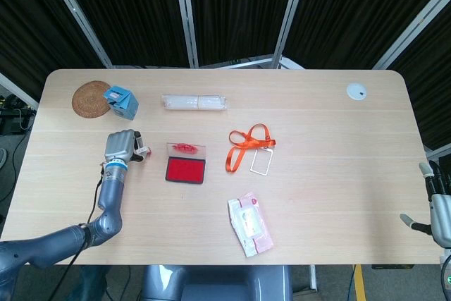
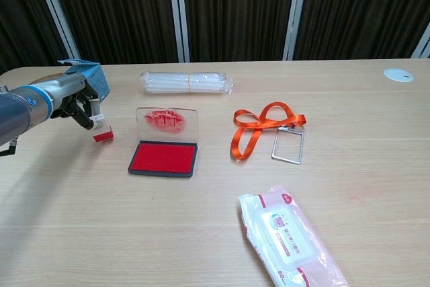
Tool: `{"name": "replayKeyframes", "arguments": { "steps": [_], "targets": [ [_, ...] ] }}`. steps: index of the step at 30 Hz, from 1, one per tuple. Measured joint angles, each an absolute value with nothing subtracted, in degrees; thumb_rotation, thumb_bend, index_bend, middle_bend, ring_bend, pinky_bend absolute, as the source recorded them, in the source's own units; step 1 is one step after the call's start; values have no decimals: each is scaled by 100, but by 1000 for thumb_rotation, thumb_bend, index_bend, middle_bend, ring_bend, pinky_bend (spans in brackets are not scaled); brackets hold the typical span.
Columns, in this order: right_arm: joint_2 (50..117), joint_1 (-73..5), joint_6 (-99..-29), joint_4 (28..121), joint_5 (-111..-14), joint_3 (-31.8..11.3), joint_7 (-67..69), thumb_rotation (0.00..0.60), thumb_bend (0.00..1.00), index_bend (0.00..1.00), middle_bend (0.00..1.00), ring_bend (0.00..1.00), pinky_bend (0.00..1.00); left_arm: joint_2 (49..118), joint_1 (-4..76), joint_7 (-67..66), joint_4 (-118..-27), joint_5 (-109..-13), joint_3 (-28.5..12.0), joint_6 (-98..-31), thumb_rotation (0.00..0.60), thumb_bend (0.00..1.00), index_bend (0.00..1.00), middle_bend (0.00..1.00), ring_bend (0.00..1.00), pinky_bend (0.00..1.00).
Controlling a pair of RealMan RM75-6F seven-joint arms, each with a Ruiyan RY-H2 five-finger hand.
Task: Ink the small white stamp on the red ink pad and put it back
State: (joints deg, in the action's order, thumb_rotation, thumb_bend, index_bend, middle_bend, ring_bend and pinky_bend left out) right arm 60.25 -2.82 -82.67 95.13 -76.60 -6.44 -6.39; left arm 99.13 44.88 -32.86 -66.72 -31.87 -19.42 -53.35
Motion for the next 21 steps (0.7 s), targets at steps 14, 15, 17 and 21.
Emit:
{"name": "replayKeyframes", "arguments": {
  "steps": [14, 15, 17, 21],
  "targets": [
    [5989, -290, -8251, 9536, -7658, -643, -568, 600, 0, 0, 0, 0, 0, 8149, 4223, -2231, -8792, -5079, -1662, -4192, 600, 462, 582, 551, 817, 825],
    [5988, -291, -8247, 9534, -7652, -644, -564, 600, 0, 0, 0, 0, 0, 8136, 4237, -2186, -8785, -5276, -1620, -4150, 600, 468, 584, 553, 817, 822],
    [5984, -292, -8243, 9534, -7643, -646, -559, 600, 0, 0, 0, 0, 0, 8129, 4286, -2052, -8728, -5707, -1523, -4042, 600, 502, 586, 554, 817, 819],
    [5974, -290, -8243, 9544, -7614, -653, -567, 600, 0, 0, 0, 0, 0, 8199, 4426, -1655, -8491, -6157, -1402, -3802, 600, 568, 588, 548, 815, 816]
  ]
}}
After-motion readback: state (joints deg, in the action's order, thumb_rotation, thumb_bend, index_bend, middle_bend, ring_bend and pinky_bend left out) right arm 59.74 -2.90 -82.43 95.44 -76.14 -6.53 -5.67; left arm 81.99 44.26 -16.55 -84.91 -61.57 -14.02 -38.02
